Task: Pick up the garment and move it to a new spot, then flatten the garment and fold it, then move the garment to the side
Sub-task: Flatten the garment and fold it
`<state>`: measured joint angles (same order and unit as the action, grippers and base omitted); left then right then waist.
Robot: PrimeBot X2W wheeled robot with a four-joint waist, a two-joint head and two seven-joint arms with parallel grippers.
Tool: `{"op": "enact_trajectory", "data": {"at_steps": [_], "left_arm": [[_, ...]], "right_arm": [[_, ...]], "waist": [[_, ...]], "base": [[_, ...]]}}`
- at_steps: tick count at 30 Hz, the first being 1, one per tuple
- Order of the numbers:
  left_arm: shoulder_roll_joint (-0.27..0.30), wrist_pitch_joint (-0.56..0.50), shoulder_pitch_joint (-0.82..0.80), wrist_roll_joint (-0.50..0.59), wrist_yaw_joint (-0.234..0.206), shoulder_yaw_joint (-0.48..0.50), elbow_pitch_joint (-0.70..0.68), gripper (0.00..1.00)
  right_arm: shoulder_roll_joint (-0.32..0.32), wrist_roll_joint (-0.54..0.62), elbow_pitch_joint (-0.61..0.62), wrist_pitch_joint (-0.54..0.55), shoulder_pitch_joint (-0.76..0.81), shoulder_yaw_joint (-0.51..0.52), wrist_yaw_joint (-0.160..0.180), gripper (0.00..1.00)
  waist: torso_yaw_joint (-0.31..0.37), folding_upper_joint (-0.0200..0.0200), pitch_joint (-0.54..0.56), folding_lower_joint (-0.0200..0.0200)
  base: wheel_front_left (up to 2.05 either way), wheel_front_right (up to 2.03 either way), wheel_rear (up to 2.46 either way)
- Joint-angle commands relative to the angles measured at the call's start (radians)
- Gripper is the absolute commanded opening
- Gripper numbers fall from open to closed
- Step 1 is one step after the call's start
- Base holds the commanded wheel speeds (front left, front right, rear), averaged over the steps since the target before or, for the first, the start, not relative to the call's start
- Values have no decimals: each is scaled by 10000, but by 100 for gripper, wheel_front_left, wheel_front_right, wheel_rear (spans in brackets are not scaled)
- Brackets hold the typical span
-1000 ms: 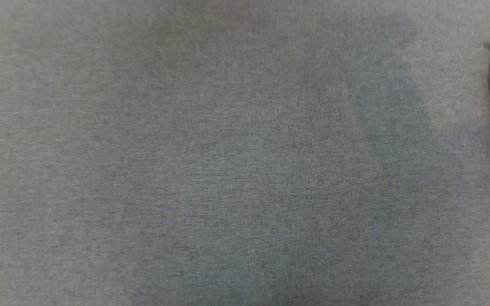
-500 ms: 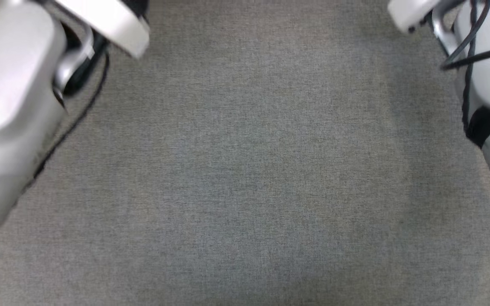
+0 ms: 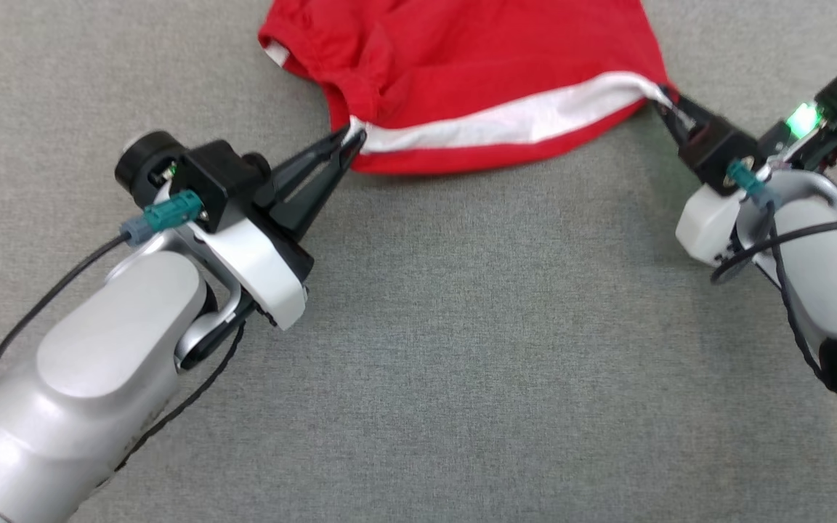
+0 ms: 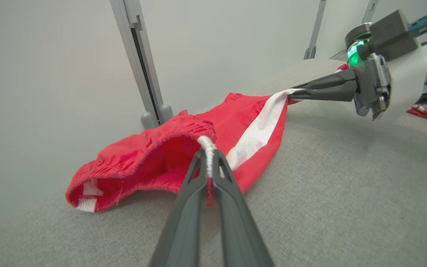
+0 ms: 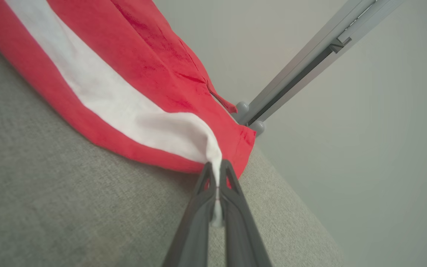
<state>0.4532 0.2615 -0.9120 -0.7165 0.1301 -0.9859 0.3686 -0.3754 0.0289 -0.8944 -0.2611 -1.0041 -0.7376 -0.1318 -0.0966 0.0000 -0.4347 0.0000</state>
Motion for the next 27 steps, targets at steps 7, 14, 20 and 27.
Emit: {"op": "enact_trajectory", "data": {"at_steps": [7,14,20,27], "left_arm": [[2,44,778,-31,5,-168,-40,0],[0,44,1618,-110,5,-466,-101,0],[219,44,2246,-288,6,-1093,-335,0],[502,45,2936,-423,6,-1914,-974,0]], "right_arm": [[-513,-1374,-275,-53,519,-1484,22,0],[-1288,-3291,145,160,911,-3614,23,0],[-2330,-4711,1206,370,1086,-5005,24,0],[-3454,-5470,2597,596,1571,-5387,22,0]], "waist": [[125,0,1079,0],[380,0,1873,0],[623,0,2396,0],[841,0,2785,0]], "base": [[0,0,0],[0,0,0],[0,0,0],[0,0,0]]}}
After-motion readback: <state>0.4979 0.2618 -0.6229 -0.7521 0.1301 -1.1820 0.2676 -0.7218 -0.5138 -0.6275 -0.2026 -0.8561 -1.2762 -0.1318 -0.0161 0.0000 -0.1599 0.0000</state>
